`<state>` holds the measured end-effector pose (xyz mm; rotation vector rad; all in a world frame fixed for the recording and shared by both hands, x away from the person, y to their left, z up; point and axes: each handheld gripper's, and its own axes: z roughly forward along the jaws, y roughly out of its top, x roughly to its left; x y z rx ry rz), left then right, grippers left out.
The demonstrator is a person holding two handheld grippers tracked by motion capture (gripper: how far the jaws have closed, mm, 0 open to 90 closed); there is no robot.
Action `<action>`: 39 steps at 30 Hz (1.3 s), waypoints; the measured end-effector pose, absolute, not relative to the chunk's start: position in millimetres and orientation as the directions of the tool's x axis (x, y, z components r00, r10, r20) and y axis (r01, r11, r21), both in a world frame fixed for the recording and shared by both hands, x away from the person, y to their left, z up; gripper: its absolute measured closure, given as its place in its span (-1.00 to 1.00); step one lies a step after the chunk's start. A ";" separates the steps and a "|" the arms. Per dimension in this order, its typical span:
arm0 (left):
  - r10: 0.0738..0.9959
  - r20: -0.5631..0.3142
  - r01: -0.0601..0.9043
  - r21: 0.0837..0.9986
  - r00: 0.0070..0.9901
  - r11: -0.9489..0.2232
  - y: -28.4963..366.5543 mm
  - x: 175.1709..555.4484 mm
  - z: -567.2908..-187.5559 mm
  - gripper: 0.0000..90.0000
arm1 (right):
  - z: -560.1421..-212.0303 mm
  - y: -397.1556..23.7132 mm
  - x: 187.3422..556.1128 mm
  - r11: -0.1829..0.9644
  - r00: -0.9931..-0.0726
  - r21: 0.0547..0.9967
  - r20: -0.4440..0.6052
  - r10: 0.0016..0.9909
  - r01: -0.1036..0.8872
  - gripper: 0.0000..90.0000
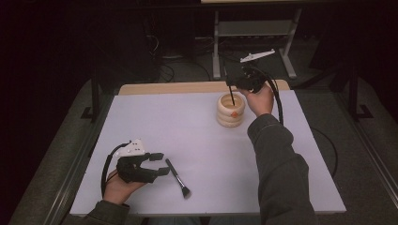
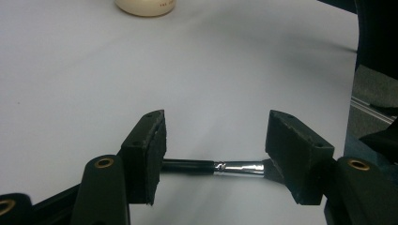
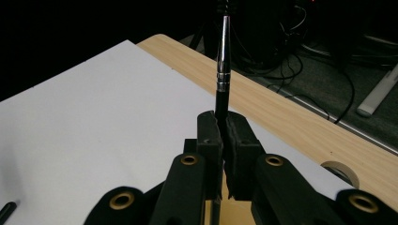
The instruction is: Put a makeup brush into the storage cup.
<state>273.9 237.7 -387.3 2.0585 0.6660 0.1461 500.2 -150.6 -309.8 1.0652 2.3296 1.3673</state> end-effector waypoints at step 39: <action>0.511 -0.156 0.398 0.822 0.845 -0.407 240.4 274.5 -385.8 -0.15 | -335.9 -146.1 500.3 0.324 -0.692 0.794 0.161 0.704 0.514 0.86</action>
